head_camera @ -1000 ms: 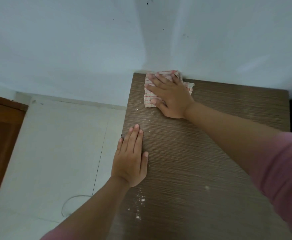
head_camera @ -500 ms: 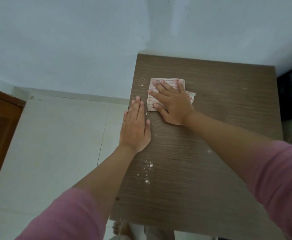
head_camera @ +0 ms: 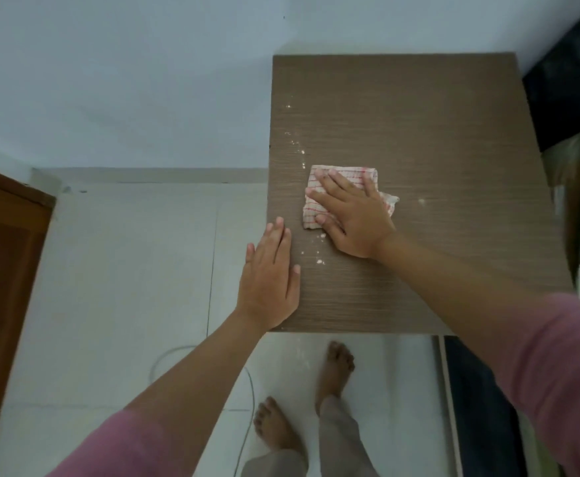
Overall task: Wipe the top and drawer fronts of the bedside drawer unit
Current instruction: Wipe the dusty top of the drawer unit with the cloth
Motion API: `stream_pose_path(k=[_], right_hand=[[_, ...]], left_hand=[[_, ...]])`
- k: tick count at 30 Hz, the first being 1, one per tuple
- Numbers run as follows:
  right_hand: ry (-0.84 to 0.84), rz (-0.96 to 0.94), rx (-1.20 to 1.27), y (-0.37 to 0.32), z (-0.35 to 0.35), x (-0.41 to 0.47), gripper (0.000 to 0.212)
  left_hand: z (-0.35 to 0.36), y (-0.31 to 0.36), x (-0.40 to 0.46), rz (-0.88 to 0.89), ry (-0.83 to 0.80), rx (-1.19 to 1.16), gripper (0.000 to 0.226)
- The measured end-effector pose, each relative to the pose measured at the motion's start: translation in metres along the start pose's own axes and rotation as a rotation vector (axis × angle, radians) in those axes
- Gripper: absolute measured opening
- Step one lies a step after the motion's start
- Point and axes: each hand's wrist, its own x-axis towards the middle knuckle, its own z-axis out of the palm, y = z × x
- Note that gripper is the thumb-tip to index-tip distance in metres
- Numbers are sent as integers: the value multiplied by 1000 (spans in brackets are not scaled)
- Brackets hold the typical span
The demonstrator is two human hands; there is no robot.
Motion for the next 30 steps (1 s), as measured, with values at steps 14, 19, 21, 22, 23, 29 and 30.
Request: stream_pose_path(k=[14, 19, 21, 22, 23, 29, 30], right_hand=[[51, 59, 13, -45, 10, -61, 46], [52, 49, 46, -56, 10, -80, 46], [43, 46, 51, -60, 10, -89, 46], [40, 44, 50, -61, 11, -93, 45], [38, 40, 45, -63, 11, -98, 45], [47, 10, 55, -70, 14, -119, 44], [55, 6, 62, -72, 15, -122, 43]], left_hand=[[19, -2, -41, 17, 54, -17, 58], [18, -1, -42, 29, 70, -38, 56], [17, -1, -42, 33, 78, -65, 55], [17, -2, -41, 37, 82, -78, 55], [17, -2, -41, 40, 89, -89, 55], [20, -5, -40, 55, 137, -148, 53], [21, -6, -40, 58, 142, -151, 53]])
